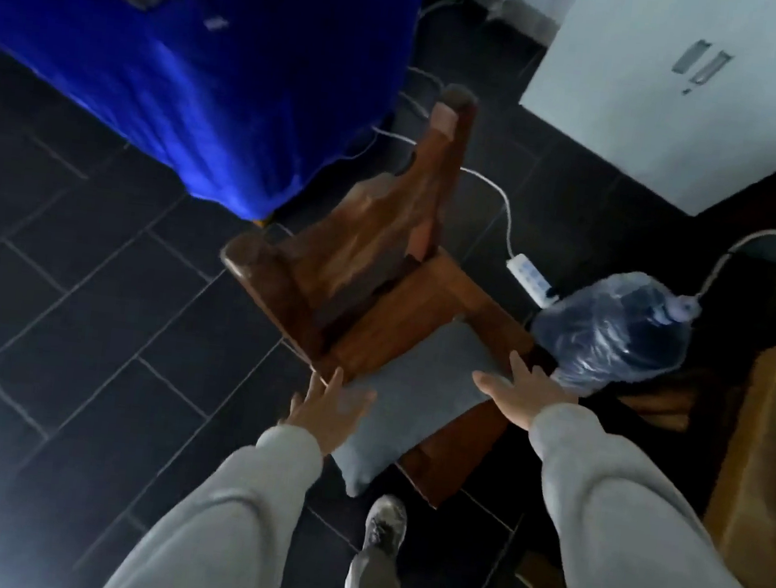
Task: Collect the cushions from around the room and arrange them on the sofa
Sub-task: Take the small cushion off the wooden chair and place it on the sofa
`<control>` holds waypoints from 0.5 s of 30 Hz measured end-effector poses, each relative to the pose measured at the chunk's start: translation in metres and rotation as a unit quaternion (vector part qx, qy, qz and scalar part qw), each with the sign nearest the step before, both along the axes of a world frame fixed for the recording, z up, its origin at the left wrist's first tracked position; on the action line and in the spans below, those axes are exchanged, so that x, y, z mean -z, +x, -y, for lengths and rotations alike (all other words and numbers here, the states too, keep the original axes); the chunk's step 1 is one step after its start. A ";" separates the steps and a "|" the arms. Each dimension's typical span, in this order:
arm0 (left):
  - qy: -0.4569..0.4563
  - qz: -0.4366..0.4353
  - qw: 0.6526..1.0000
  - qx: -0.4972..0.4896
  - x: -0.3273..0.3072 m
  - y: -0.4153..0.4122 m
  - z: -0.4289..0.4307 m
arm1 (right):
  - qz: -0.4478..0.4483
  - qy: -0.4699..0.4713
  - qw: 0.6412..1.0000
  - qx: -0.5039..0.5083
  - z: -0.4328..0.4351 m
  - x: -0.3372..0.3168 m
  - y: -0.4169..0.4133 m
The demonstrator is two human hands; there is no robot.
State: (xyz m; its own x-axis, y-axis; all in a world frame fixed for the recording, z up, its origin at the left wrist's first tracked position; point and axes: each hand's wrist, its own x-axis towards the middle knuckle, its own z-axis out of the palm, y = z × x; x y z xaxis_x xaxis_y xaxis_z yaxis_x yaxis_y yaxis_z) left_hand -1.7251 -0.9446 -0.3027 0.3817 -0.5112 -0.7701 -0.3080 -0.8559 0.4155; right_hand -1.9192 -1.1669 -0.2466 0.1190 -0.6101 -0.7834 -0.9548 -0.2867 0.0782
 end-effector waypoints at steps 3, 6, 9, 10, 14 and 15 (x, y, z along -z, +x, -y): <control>0.034 -0.045 0.993 -0.102 0.049 -0.029 -0.015 | -0.006 0.014 0.999 -0.039 0.016 0.058 0.002; 0.036 -0.045 0.980 -0.189 0.089 -0.049 -0.026 | 0.025 0.013 0.998 -0.047 0.029 0.104 0.007; 0.017 -0.050 0.960 -0.275 0.119 -0.060 -0.031 | 0.087 0.012 0.996 -0.013 0.043 0.141 0.016; 0.000 -0.061 0.949 -0.308 0.128 -0.063 -0.032 | 0.108 0.016 0.994 0.013 0.046 0.150 0.020; -0.039 -0.143 0.870 -0.471 0.147 -0.064 -0.029 | 0.135 0.032 0.985 0.105 0.046 0.176 0.032; -0.038 -0.162 0.848 -0.504 0.150 -0.063 -0.030 | 0.135 0.024 0.983 0.122 0.044 0.180 0.034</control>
State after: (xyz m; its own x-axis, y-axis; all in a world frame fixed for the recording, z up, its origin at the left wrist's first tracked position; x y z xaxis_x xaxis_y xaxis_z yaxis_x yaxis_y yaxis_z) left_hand -1.7884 -0.9145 -0.4523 0.4279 -0.1043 -0.8978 0.7043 -0.5841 0.4035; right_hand -1.8853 -1.2113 -0.4263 0.1822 -0.6101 -0.7711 -0.9796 -0.0447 -0.1961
